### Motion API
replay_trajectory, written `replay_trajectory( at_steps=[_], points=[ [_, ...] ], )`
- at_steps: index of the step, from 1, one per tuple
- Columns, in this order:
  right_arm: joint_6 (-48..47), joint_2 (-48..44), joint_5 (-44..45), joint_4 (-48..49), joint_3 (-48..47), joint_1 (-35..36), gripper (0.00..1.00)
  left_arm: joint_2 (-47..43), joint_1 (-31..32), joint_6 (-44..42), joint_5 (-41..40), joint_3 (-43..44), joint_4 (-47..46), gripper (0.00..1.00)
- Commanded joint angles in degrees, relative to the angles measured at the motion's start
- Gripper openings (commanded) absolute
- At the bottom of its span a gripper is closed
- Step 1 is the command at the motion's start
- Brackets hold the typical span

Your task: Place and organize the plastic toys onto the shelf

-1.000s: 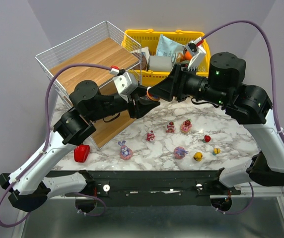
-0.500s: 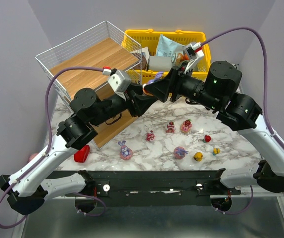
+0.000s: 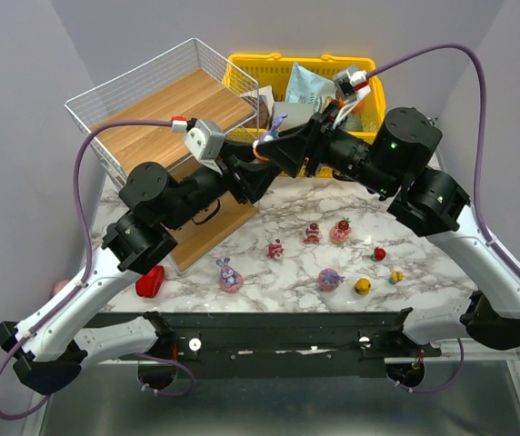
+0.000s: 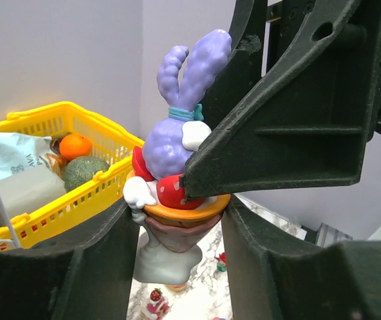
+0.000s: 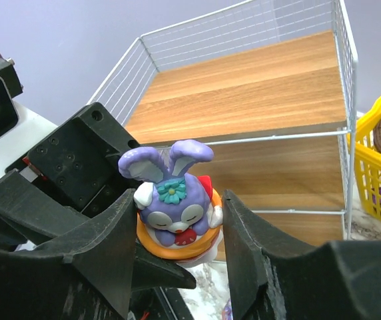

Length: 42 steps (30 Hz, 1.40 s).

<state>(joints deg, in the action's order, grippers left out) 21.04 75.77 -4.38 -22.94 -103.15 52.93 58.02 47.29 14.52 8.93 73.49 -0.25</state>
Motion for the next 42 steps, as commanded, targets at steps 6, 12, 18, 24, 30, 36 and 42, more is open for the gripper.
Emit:
replay_trajectory(
  at_steps=[6, 12, 18, 24, 30, 36, 42],
  points=[
    [-7.1, 6.1, 6.7, 3.3, -8.6, 0.7, 0.01, -4.2, 0.0, -3.5, -18.3, 6.0, 11.5, 0.99],
    [-12.8, 12.9, 9.5, 6.7, -14.5, 0.7, 0.01, -10.0, 0.0, -5.7, -27.2, 7.7, 16.6, 0.99],
    [-15.8, 23.4, 11.9, 7.3, -22.2, 0.6, 0.01, -11.2, 0.0, -7.1, -28.4, 12.6, 19.1, 0.99],
    [-16.1, 30.7, 12.8, 6.5, -29.2, 0.2, 0.02, -11.0, 0.0, -8.1, -31.3, 16.3, 21.2, 0.99],
    [-15.5, 32.8, 14.8, 5.5, -30.7, 0.0, 0.05, -11.1, 0.0, -9.2, -34.7, 17.2, 21.4, 0.99],
    [-14.6, 34.4, 18.1, 2.6, -33.0, 0.0, 0.16, -10.3, 0.0, -10.8, -37.6, 18.5, 22.6, 0.99],
    [-13.7, 35.3, 18.5, 1.3, -33.9, -0.8, 0.21, -9.9, -0.1, -11.3, -38.8, 18.8, 23.1, 0.99]
  ],
)
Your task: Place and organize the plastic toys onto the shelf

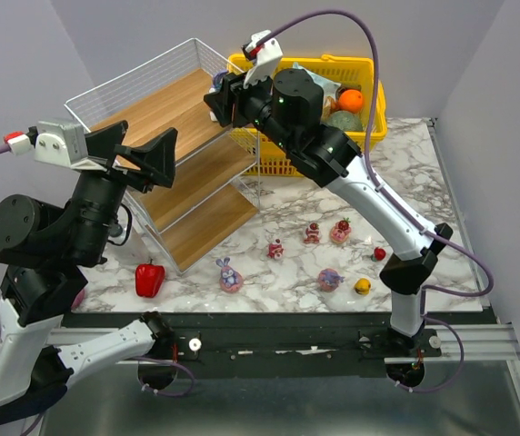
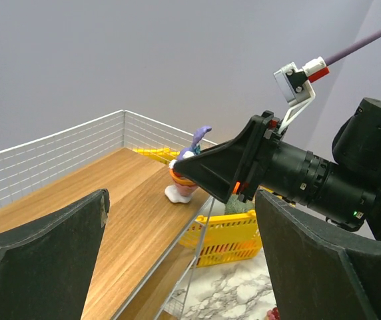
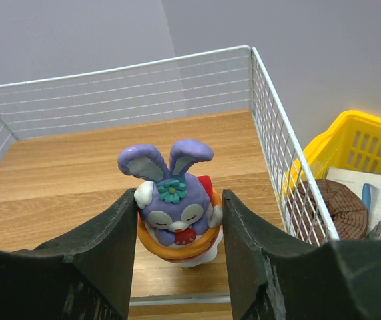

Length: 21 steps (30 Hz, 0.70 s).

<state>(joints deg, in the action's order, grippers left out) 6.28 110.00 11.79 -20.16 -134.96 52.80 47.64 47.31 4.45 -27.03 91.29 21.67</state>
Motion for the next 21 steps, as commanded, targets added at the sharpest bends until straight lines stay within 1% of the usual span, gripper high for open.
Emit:
replay_trajectory(
  at_steps=[1, 4, 11, 13, 14, 17, 21],
  points=[
    [1.2, 1.0, 2.3, -1.7, -1.9, -0.7, 0.21, 0.6, -0.1, -1.2, -2.9, 1.1, 1.1, 0.99],
    [1.7, 0.8, 2.3, -1.7, -1.5, -0.8, 0.25, 0.6, 0.0, -1.1, -2.9, 1.1, 1.0, 0.99],
    [1.8, 0.5, 2.3, -1.8, -1.1, -0.9, 0.44, 0.7, -0.1, -1.2, -3.2, 1.4, 1.1, 0.99],
    [1.7, 0.7, 2.5, -1.8, -1.2, -0.9, 0.48, 1.0, 0.0, -1.4, -3.2, 1.6, 1.3, 0.99],
    [1.6, 0.7, 2.8, -1.8, -1.4, -0.9, 0.51, 1.3, 0.0, -1.4, -3.3, 2.1, 1.8, 0.99],
    [1.5, 1.0, 2.7, -1.4, -2.1, -1.0, 0.58, 1.8, 0.0, -1.7, -3.5, 2.9, 2.6, 0.99],
    [1.5, 1.1, 2.9, -0.9, -2.7, -1.0, 0.63, 1.8, 0.0, -1.8, -3.7, 3.0, 2.6, 0.99]
  ],
)
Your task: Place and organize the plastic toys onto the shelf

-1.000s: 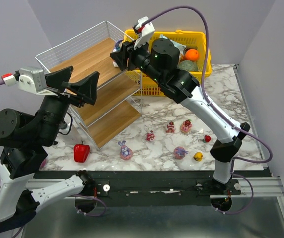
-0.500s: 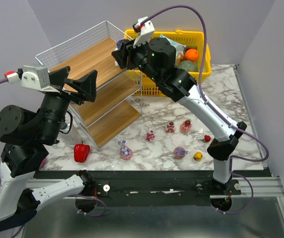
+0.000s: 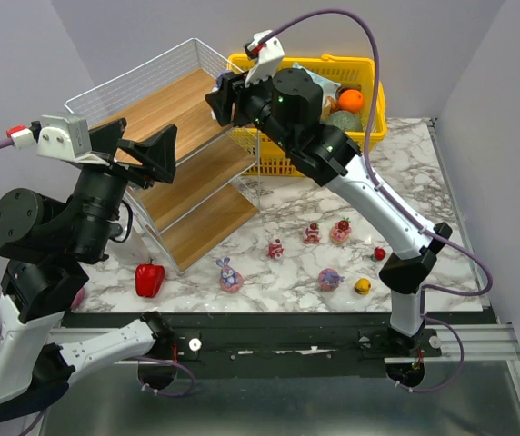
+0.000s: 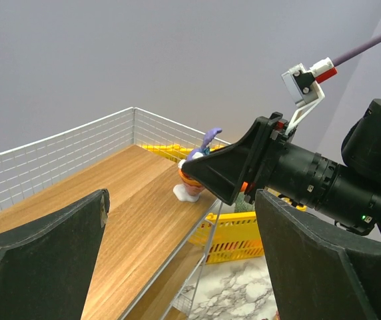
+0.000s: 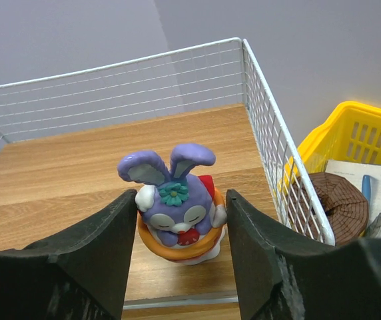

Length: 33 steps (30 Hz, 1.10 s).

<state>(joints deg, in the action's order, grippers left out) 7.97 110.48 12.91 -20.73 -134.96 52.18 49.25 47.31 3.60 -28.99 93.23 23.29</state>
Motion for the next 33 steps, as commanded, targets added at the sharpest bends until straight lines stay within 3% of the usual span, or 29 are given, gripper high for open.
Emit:
replay_trajectory(
  at_steps=[1, 12, 17, 23, 30, 33],
  points=[
    [-0.1, 0.4, 1.9, -0.2, -2.7, -0.4, 0.64, 0.2, 0.0, -1.0, -1.8, 1.0, 1.1, 0.99],
    [0.4, 0.0, 1.7, -0.2, -2.6, -0.5, 0.78, 0.1, 0.0, -1.0, -2.0, 1.2, 1.1, 0.99],
    [0.4, -3.9, -1.8, 1.5, 1.1, -0.5, 0.86, 0.1, 0.0, -1.4, -2.3, 1.5, 1.3, 0.99],
    [1.1, -8.4, -6.0, 1.7, 4.8, -0.4, 0.90, -0.1, 0.0, -2.0, -2.6, 2.1, 1.1, 0.99],
    [1.5, -19.1, -14.5, 1.2, 18.3, -0.4, 0.91, -0.4, 0.0, -2.5, -2.2, 2.6, 1.1, 0.99],
    [1.7, -26.0, -17.6, 2.9, 31.6, 0.6, 0.91, -0.9, 0.0, -2.6, -2.4, 2.1, 1.4, 0.99]
  ],
)
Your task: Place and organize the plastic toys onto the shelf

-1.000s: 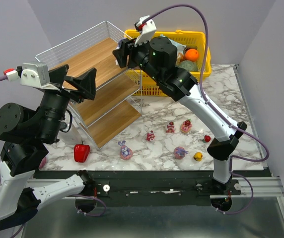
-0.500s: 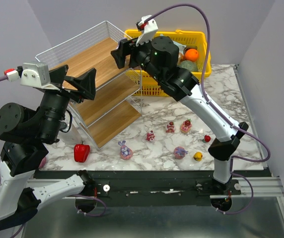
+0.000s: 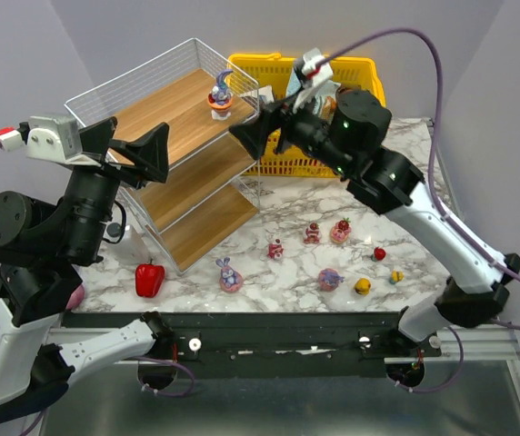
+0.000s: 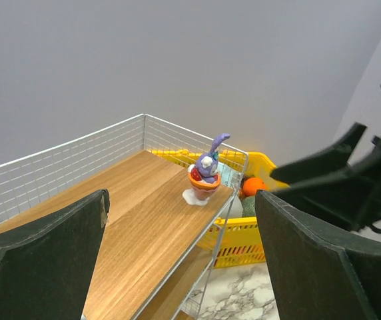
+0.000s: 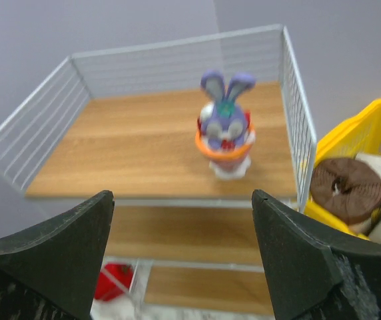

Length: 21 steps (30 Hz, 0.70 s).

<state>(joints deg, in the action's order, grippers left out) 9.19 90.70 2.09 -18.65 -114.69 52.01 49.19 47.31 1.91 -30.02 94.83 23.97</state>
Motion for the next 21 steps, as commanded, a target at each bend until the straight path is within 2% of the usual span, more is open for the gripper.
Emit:
replay_trajectory(
  at_steps=[1, 5, 8, 11, 15, 21],
  points=[
    [0.3, -7.8, -8.1, 3.6, 18.6, 1.3, 0.91, -0.9, 0.0, -1.0, -1.6, 0.4, 0.7, 0.99],
    [0.8, -14.0, -6.3, 8.3, 33.3, 5.1, 0.92, -1.3, 0.0, -1.3, -2.1, 0.1, 1.3, 0.99],
    [2.2, -14.2, -2.4, 9.1, 40.4, 9.1, 0.93, -1.4, 0.0, -0.9, -2.2, 0.4, 2.0, 0.99],
    [4.1, -13.0, 4.5, 11.4, 45.2, 12.9, 0.99, -1.6, -0.1, 0.3, -2.1, 0.2, 2.0, 0.99],
    [7.5, -9.8, 12.3, 18.1, 55.3, 17.6, 1.00, -1.5, -0.1, 1.7, -1.5, -0.1, 2.5, 0.99],
    [12.5, -4.0, 15.7, 32.7, 62.9, 20.5, 0.98, -1.7, -0.1, 4.8, -0.7, 0.1, 5.0, 0.99]
  ],
)
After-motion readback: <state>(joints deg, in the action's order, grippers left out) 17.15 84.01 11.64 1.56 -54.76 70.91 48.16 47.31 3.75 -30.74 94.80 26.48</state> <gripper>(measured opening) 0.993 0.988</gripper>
